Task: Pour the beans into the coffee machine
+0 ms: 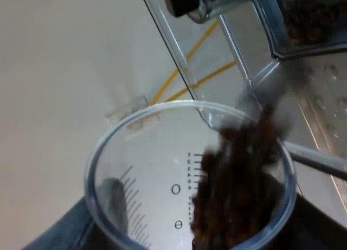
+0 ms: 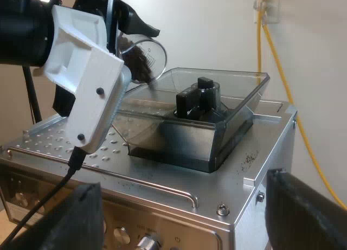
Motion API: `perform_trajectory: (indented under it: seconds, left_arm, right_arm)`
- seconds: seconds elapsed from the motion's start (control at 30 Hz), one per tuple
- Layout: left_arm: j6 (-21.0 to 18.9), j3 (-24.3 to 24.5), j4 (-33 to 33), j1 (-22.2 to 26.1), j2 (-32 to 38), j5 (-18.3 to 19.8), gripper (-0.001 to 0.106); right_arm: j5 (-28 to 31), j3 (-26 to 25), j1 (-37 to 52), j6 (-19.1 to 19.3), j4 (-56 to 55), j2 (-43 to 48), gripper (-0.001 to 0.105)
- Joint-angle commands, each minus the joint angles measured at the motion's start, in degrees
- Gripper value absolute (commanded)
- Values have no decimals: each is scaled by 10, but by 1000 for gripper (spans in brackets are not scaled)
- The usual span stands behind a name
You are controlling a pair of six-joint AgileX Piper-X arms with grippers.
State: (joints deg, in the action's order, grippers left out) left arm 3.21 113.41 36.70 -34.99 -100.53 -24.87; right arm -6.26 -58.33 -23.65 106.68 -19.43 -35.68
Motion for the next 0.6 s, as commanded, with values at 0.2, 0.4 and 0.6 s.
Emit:
perform_trajectory:
  seconds: [0.2, 0.4, 0.6]
  left_arm:
    - [53, 4, -10, -2, 3, 16, 30]
    - [89, 4, -10, -2, 3, 37, 30]
    - [89, 4, -10, -2, 3, 37, 30]
  right_arm:
    - [-3, -8, 0, 0, 6, 5, 64]
    - [-3, -8, 0, 0, 6, 5, 64]
    - [-3, -8, 0, 0, 6, 5, 64]
